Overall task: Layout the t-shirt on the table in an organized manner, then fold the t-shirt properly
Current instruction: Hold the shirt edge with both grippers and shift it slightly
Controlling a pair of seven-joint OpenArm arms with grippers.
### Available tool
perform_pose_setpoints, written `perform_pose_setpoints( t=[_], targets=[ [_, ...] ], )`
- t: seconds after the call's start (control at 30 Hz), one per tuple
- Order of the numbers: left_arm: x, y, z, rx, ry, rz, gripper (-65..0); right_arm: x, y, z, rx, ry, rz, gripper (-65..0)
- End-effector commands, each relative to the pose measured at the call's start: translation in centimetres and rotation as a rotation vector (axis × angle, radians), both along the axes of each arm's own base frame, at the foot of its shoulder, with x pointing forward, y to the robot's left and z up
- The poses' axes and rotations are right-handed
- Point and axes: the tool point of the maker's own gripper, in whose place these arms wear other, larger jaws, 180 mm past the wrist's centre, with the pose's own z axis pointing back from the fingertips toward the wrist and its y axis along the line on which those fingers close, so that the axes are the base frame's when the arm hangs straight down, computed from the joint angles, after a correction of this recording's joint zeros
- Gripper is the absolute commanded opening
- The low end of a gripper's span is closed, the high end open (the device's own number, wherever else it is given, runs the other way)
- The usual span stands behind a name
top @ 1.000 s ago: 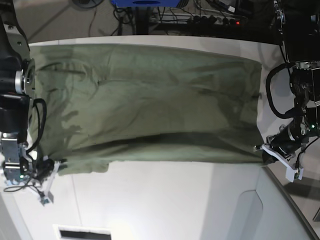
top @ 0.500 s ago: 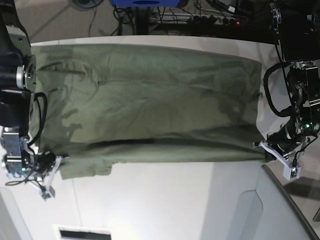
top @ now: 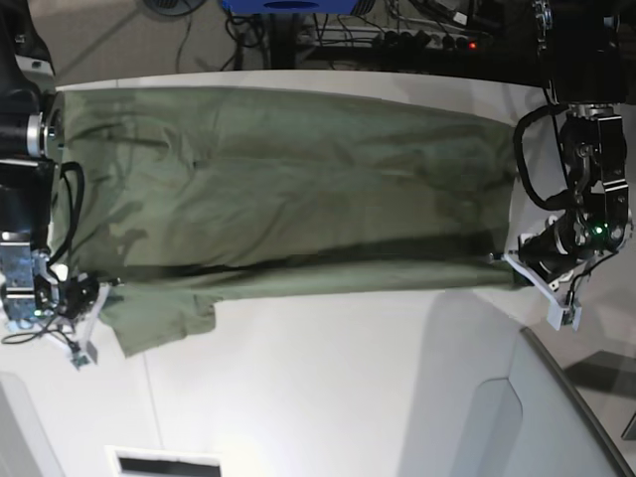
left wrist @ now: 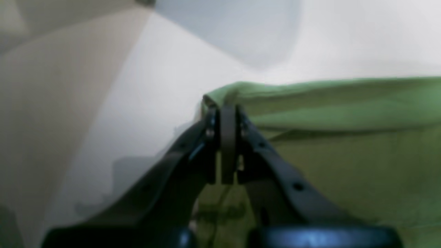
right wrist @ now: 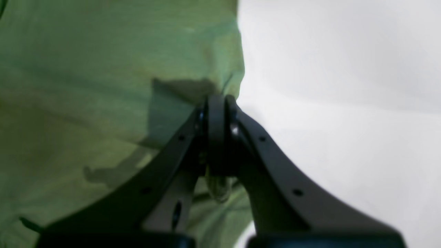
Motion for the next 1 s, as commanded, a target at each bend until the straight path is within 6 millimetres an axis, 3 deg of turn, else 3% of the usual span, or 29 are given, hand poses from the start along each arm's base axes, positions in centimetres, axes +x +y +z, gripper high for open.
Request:
perform_pose_setpoints(
  t=[0.0,0.4,0.6,0.97],
  targets=[
    [0.8,0.6,1.5,0.02,-0.041,-0.013,-65.0,1.5,-1.3,1.9,-0.013,-0.05,-0.018,-65.0],
    [-0.1,0.5,0.6,0.032,-0.008,-0.055,-65.0,-1.9,-2.0,-0.4,-0.041,0.091,-0.043,-65.0],
    [-0.1,0.8,0.5,0.057,-0.005,-0.054,-65.0,-2.7,-1.0,-1.2,0.009,0.111,-0.056,-65.0],
    [-0.4,0.4,-0.3,0.146,0.025,-0.115,-65.0,-2.8,-0.8,1.5,-0.043,0.059,-0.046,-65.0]
  ],
)
